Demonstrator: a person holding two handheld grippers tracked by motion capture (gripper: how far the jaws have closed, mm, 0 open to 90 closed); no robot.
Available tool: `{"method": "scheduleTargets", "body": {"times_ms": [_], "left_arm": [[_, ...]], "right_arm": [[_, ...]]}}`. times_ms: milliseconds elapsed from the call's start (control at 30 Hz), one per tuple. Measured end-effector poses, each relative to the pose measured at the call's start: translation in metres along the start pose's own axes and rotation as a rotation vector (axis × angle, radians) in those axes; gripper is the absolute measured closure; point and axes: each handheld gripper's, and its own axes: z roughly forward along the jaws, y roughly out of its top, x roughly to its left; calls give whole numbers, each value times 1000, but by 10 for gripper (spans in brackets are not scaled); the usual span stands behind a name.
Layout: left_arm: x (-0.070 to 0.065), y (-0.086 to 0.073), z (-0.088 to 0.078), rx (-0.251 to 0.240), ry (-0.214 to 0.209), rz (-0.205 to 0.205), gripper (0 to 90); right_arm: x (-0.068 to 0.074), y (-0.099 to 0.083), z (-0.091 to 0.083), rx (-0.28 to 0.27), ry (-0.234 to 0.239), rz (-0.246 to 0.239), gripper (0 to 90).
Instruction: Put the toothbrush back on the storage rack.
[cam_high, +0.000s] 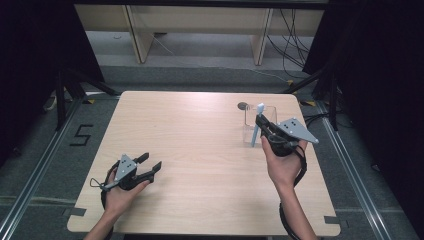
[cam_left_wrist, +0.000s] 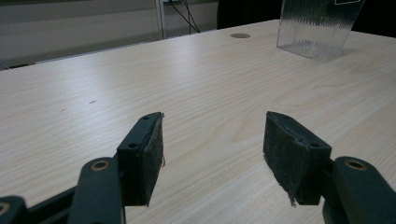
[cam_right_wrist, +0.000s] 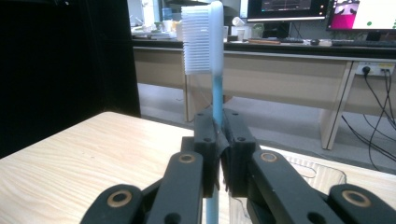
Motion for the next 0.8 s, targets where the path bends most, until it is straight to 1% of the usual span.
{"method": "scheduleTargets", "body": {"times_ms": [33, 67, 100, 133, 167, 200, 233, 267, 333, 367, 400, 433, 467, 500, 533, 567, 600, 633, 667, 700, 733, 800], "left_arm": [[0, 0, 0, 0, 1, 0, 376], [0, 0, 0, 0, 2, 1, 376], [0, 0, 0, 0, 2, 1, 376], [0, 0, 0, 0, 3, 2, 375], [-1, 0, -1, 9, 6, 4, 375], [-1, 0, -1, 12, 8, 5, 375], [-1, 0, -1, 7, 8, 5, 375], [-1, 0, 0, -1, 5, 4, 375], [-1, 0, 0, -1, 5, 4, 374], [-1, 0, -1, 0, 5, 5, 374], [-1, 0, -2, 14, 11, 9, 374], [-1, 0, -2, 12, 10, 9, 374], [-1, 0, -1, 10, 10, 10, 374], [-1, 0, -2, 11, 11, 10, 374], [-1, 0, -1, 2, 10, 7, 374], [-1, 0, -1, 2, 10, 7, 374], [-1, 0, 0, -5, 15, 5, 374], [-1, 0, -1, 1, 10, 7, 374], [-1, 0, -1, 1, 11, 8, 374], [-1, 0, -1, 1, 11, 9, 374], [-1, 0, -1, 1, 11, 10, 374], [-1, 0, -1, -5, 8, 8, 374]], "right_arm": [[0, 0, 0, 7, 3, 6, 860], [-1, 0, 0, 2, 8, 6, 860], [-2, 1, 0, 7, -5, 2, 860], [-1, 0, 1, 7, -2, 15, 860], [-3, 1, 0, 16, -5, 7, 860], [-3, 1, 1, 6, 1, 10, 860], [-3, 1, 0, 12, -11, 18, 860], [-5, 2, 1, -1, -15, -2, 860], [-6, 2, 1, 2, -16, 2, 860], [-6, 3, 1, 11, -16, 16, 860], [-7, 3, 2, 2, -10, 10, 860], [-7, 3, 1, 7, -19, 17, 860], [-9, 3, 2, 1, -25, 5, 860], [-9, 3, 2, -4, -20, 2, 860], [-9, 3, 2, 4, -22, 14, 860], [-10, 4, 2, -1, -20, 9, 860], [-12, 4, 2, -8, -31, -5, 860], [-11, 4, 2, -4, -32, 12, 860], [-12, 4, 2, 1, -29, 12, 860], [-14, 5, 2, -5, -38, -5, 860], [-14, 5, 2, -12, -38, 6, 860], [-16, 7, 2, -8, -42, -4, 860]]}}
